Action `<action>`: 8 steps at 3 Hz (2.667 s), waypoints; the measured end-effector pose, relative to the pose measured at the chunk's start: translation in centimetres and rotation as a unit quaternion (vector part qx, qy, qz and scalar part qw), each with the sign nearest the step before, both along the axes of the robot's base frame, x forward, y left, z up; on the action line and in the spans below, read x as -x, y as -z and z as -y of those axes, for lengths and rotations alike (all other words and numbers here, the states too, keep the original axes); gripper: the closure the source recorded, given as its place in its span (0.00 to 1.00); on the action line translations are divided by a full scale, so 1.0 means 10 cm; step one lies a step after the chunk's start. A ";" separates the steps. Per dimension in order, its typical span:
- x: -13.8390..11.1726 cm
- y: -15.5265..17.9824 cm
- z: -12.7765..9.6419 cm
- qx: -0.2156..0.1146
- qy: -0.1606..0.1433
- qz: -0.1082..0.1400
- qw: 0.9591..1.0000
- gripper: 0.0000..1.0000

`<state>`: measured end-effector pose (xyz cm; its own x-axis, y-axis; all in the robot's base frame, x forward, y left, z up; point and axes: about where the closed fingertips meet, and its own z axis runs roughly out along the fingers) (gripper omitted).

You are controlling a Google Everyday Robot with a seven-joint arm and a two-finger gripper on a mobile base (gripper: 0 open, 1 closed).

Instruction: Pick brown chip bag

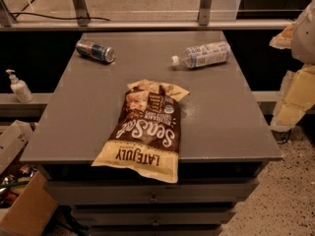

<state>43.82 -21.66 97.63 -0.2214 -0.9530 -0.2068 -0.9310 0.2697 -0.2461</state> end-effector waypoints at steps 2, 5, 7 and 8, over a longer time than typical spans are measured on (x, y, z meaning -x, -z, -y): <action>-0.08 -0.03 -0.05 -0.005 -0.023 0.022 0.999 0.00; -0.12 0.39 -1.42 -0.083 -0.334 0.014 0.939 0.00; -0.14 0.95 -2.21 -0.116 -0.466 -0.017 0.877 0.00; -0.23 1.12 -2.47 -0.126 -0.494 -0.018 0.860 0.15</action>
Offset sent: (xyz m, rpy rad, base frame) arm 0.0196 0.0127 0.0016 0.0288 -0.0964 0.1222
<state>46.11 3.05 86.46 0.6597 -0.6055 -0.4451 -0.7424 -0.6169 -0.2612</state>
